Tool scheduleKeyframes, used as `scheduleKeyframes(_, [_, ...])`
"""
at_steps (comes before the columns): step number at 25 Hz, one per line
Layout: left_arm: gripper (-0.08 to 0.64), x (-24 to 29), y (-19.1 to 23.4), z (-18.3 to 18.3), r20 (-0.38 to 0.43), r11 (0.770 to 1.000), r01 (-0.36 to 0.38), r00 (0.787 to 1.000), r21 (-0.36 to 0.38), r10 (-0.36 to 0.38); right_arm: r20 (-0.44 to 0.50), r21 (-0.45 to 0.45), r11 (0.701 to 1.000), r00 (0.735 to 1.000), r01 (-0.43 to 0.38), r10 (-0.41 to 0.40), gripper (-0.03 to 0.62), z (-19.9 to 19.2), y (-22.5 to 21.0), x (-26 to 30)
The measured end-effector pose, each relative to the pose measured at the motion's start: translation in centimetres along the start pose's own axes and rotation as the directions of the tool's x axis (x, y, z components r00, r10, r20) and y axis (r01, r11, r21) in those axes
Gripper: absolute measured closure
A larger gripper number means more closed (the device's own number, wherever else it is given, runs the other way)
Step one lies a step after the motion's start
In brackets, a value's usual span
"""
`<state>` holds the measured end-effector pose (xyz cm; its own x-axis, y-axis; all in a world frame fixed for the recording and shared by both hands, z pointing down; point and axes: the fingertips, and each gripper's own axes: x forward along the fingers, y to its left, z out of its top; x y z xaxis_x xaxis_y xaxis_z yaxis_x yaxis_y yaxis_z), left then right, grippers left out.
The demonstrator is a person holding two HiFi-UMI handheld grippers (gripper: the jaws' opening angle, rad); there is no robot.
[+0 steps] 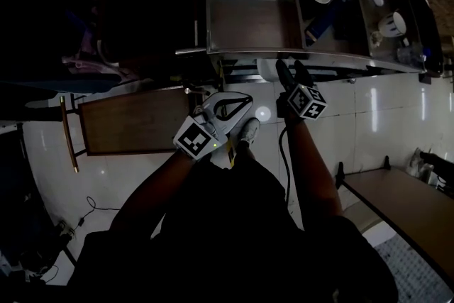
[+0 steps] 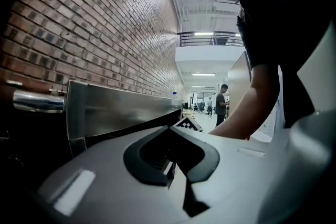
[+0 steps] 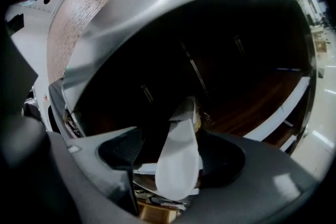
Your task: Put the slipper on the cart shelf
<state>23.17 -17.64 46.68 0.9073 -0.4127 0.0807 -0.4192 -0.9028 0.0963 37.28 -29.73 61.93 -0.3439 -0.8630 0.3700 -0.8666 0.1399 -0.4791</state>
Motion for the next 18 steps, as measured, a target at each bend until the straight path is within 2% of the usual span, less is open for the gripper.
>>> scheduleKeyframes(5, [0.557,-1.7,-0.5,1.1,0.023,0.999,0.032,0.999,0.023,-0.032,0.010,-0.043,0.997,0.998,-0.062,0.063,0.265,0.1,4.1,-3.1])
scheduleKeyframes(12, [0.557,-6.4,-0.8,2.1,0.045,0.998,0.052,0.998,0.034,-0.054,0.019,-0.125,0.970,0.977,-0.209,0.213,0.285,-1.1,13.4,-7.3])
scheduleKeyframes(18, [0.557,-12.1,-1.0,2.1,0.038,0.997,0.065,0.997,0.039,-0.067,0.054,-0.176,0.932,0.943,-0.316,0.329,0.451,-1.9,22.6,-10.6])
